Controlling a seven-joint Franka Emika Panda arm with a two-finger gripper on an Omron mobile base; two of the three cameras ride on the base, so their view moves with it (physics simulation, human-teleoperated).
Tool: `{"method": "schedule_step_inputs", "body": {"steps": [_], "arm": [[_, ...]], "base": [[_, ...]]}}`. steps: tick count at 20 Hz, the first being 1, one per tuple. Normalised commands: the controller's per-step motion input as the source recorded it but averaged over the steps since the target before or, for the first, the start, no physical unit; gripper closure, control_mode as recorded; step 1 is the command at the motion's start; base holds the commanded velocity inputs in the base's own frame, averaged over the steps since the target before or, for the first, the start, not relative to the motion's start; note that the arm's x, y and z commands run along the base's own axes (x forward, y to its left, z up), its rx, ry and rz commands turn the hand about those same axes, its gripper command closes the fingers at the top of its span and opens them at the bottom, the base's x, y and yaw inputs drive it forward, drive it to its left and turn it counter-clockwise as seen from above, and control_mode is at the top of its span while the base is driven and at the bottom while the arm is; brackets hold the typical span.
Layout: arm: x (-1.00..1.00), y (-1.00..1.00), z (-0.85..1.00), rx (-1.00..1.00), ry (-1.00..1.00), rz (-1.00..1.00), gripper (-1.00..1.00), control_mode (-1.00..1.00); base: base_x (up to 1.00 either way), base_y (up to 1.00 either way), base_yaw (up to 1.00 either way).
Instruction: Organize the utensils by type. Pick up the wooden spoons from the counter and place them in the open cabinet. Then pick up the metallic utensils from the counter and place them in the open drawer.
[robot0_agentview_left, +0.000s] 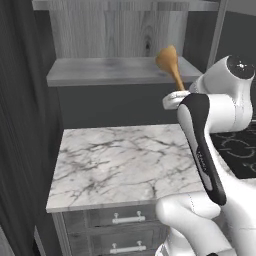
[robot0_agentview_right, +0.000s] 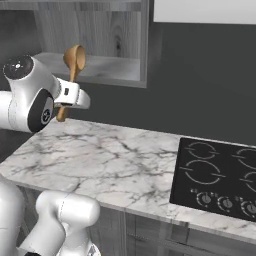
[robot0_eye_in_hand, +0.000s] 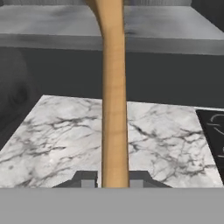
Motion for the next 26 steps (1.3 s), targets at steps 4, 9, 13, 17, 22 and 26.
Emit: {"method": "schedule_step_inputs", "body": {"steps": [4,9,13,17,22,26], "arm": [[0.09,0.02,-0.24,-0.2,0.07,0.16,1.0,-1.0],[0.02,0.01,-0.05,-0.12,0.0,0.03,1.0,-1.0],[0.06,0.04,0.0,-0.04,0.01,0.08,1.0,-1.0],[0.11,0.22,0.0,0.01,0.07,0.34,1.0,-1.0],[0.23,0.09,0.0,-0.01,0.03,0.23,1.0,-1.0],[0.0,0.0,-0.06,-0.08,0.01,0.26,1.0,-1.0]], "base": [[0.0,0.0,0.0],[0.0,0.0,0.0],[0.0,0.0,0.0],[0.0,0.0,0.0],[0.0,0.0,0.0],[0.0,0.0,0.0]]}}
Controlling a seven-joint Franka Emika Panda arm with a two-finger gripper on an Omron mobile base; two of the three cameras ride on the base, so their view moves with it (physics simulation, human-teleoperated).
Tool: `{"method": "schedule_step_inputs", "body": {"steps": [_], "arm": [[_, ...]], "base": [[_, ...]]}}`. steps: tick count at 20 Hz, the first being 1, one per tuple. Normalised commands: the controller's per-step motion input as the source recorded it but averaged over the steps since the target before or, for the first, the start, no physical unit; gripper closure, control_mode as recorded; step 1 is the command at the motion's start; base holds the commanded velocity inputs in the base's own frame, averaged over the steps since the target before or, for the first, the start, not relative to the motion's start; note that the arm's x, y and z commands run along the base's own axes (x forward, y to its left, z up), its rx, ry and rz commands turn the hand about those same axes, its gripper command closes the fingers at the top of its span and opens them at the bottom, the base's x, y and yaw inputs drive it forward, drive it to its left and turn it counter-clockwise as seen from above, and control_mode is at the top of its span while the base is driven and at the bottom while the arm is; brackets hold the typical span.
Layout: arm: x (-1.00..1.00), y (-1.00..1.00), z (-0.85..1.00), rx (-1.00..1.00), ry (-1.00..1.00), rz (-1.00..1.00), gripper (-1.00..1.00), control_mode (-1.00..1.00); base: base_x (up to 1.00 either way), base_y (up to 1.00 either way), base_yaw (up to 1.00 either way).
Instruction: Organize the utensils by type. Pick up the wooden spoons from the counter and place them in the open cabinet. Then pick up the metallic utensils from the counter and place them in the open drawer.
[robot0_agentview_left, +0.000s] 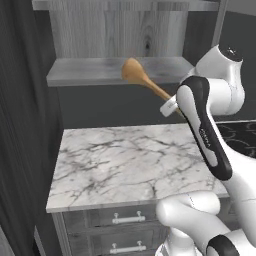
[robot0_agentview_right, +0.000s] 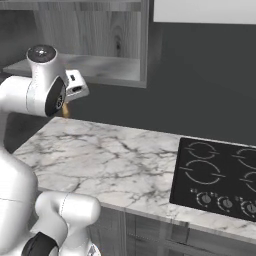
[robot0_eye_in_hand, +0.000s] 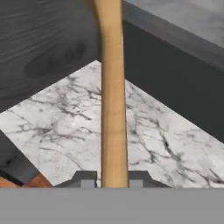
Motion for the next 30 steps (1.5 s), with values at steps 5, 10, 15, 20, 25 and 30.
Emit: {"method": "schedule_step_inputs", "body": {"steps": [5,10,15,20,25,30], "arm": [[0.0,0.07,-0.12,-0.12,0.05,0.43,1.0,-1.0],[0.0,0.1,-0.09,-0.07,0.04,0.28,1.0,-1.0],[0.0,0.04,0.01,-0.02,-0.01,0.15,1.0,-1.0],[-0.02,0.0,0.06,0.0,-0.05,0.0,1.0,-1.0],[-0.2,0.01,0.0,0.0,-0.08,0.0,1.0,-1.0],[-0.01,0.0,0.09,-0.03,-0.19,0.0,1.0,-1.0]], "base": [[0.0,0.0,0.0],[0.0,0.0,0.0],[0.0,0.0,0.0],[0.0,0.0,0.0],[0.0,0.0,0.0],[0.0,0.0,0.0]]}}
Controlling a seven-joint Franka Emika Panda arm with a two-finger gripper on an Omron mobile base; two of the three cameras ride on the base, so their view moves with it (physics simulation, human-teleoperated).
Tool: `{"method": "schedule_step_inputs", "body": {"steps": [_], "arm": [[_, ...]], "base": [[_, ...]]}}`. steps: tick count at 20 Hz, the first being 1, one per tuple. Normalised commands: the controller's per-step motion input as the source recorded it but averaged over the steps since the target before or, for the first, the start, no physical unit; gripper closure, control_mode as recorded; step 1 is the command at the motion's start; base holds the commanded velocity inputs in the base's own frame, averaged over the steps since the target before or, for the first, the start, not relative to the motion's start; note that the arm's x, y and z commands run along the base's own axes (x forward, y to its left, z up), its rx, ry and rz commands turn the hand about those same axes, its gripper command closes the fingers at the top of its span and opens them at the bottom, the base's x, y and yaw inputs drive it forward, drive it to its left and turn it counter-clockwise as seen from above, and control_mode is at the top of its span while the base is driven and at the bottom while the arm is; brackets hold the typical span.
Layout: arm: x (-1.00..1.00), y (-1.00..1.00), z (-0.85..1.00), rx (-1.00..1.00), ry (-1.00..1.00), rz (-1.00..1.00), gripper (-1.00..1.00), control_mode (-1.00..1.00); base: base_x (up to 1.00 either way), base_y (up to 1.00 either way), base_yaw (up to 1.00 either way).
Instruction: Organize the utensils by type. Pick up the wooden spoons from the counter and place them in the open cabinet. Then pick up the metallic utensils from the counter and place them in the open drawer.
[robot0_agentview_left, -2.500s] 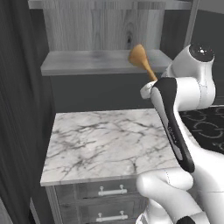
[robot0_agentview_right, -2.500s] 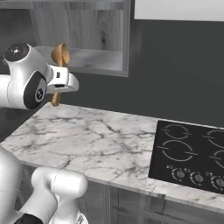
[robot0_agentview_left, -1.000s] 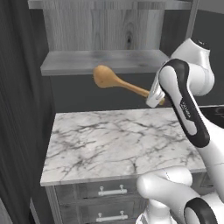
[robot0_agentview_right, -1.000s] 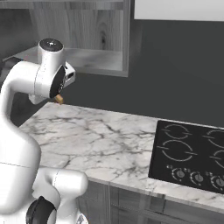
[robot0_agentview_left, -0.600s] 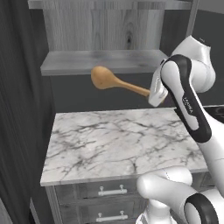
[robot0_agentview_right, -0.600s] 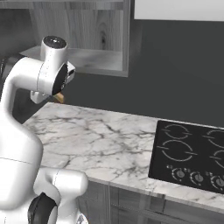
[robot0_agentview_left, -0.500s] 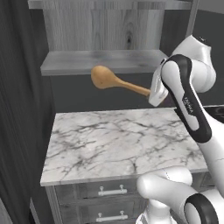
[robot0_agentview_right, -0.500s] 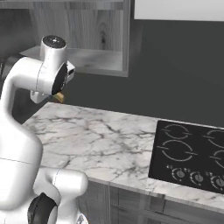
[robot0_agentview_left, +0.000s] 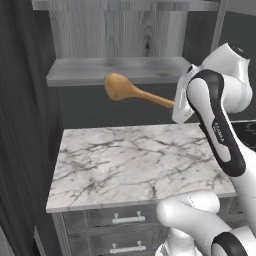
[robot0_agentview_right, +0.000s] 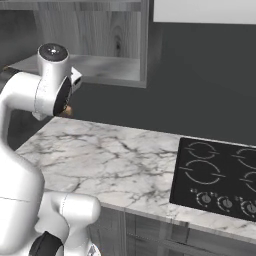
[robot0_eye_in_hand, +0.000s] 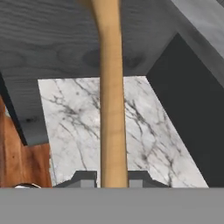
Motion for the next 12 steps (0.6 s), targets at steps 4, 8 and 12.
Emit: {"method": "schedule_step_inputs", "body": {"steps": [4,8,12], "arm": [[0.0,0.0,0.23,-0.04,-0.11,0.0,1.0,-1.0],[0.03,0.0,0.25,-0.08,-0.05,-0.01,1.0,-1.0],[0.15,0.0,0.19,-0.07,-0.12,0.0,1.0,-1.0]], "base": [[0.0,0.0,0.0],[0.0,0.0,0.0],[0.0,0.0,0.0]]}}
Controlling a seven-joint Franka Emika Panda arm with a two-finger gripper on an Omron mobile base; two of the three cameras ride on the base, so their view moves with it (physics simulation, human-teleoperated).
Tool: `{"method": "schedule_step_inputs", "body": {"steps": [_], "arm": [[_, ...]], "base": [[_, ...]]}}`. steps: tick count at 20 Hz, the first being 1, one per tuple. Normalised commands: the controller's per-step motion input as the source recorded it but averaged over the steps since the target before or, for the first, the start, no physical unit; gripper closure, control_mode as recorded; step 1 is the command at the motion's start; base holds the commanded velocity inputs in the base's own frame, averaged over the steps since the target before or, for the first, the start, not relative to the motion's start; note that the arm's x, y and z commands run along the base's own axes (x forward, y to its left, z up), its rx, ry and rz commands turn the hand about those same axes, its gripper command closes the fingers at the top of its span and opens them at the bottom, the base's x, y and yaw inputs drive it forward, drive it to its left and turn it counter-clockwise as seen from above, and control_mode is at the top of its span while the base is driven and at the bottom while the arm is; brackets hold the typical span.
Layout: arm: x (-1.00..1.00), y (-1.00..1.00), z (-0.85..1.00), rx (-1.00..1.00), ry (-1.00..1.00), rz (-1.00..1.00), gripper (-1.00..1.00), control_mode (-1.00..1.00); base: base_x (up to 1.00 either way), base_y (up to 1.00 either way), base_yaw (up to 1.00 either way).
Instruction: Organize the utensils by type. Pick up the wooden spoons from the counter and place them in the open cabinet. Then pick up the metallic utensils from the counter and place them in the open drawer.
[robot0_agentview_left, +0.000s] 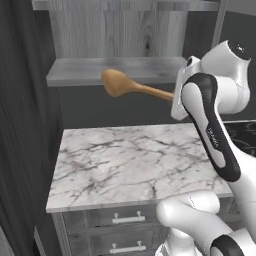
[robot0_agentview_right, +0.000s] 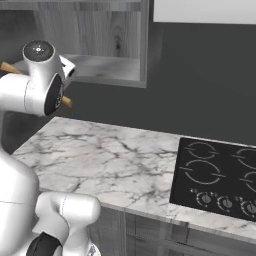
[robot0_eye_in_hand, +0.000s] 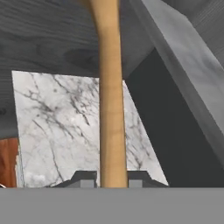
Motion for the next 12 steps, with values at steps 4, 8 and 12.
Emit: {"method": "schedule_step_inputs", "body": {"steps": [4,8,12], "arm": [[0.22,0.0,0.25,-0.04,-0.1,-0.01,1.0,-1.0],[0.31,0.0,0.12,-0.04,-0.16,0.0,1.0,-1.0],[0.45,0.0,0.18,-0.02,-0.04,0.0,1.0,-1.0]], "base": [[0.0,0.0,0.0],[0.0,0.0,0.0],[0.0,0.0,0.0]]}}
